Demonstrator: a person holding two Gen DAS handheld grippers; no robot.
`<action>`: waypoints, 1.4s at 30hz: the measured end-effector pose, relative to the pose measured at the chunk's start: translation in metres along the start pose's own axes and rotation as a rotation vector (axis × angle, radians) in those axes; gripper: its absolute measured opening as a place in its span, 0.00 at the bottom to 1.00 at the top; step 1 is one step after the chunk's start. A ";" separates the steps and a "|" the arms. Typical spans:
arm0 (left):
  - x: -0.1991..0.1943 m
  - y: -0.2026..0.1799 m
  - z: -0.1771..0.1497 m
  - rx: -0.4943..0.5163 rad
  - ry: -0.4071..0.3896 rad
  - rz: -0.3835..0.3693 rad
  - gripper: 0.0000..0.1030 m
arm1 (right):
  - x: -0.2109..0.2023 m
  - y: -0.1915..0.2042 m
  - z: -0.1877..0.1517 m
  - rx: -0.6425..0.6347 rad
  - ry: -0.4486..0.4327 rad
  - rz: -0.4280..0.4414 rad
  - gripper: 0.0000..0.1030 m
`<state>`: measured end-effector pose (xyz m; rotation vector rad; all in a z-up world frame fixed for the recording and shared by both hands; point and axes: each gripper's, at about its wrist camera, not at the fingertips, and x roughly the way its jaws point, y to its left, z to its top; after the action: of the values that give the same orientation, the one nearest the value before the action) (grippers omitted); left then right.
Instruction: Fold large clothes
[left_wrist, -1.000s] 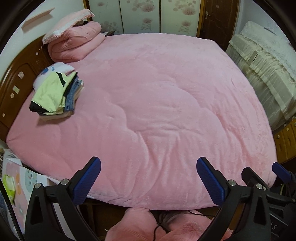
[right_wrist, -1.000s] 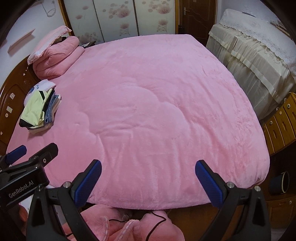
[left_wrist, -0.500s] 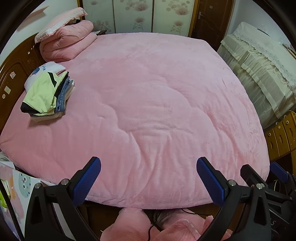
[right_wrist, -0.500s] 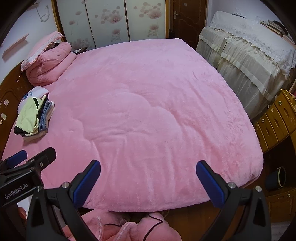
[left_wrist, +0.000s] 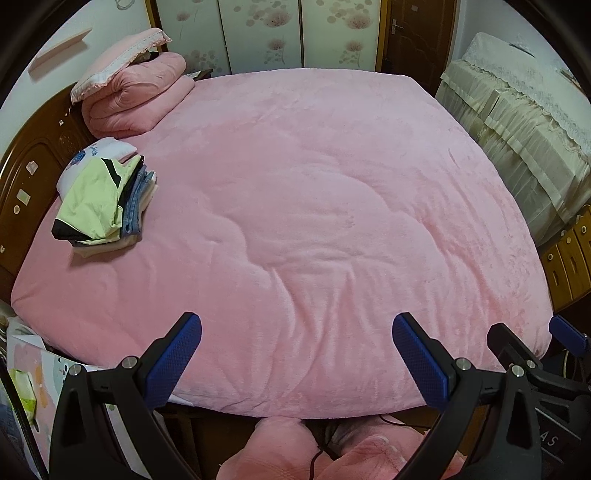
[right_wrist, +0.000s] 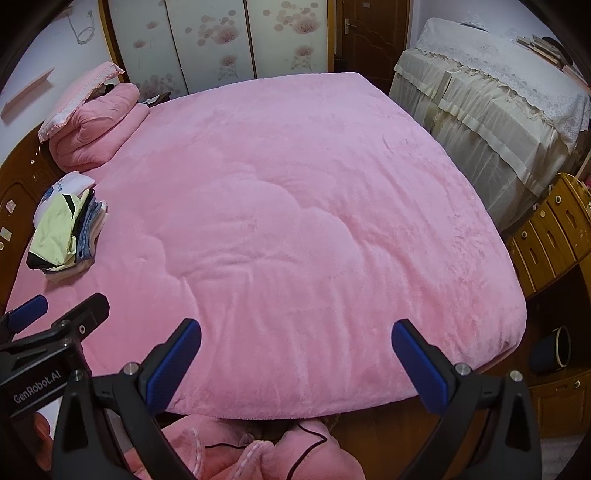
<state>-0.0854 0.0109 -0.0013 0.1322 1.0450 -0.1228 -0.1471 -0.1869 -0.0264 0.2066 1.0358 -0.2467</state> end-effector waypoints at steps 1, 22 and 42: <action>0.000 0.001 0.000 0.000 0.000 0.002 0.99 | 0.000 0.000 0.000 0.000 0.000 0.000 1.00; 0.000 0.004 0.000 0.010 -0.009 0.014 0.99 | 0.001 0.000 0.001 -0.007 -0.001 -0.004 1.00; 0.005 0.004 -0.001 -0.003 0.010 0.006 0.99 | 0.006 -0.009 0.007 -0.026 0.009 -0.012 1.00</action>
<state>-0.0829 0.0150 -0.0059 0.1335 1.0551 -0.1154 -0.1411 -0.1980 -0.0291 0.1784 1.0493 -0.2438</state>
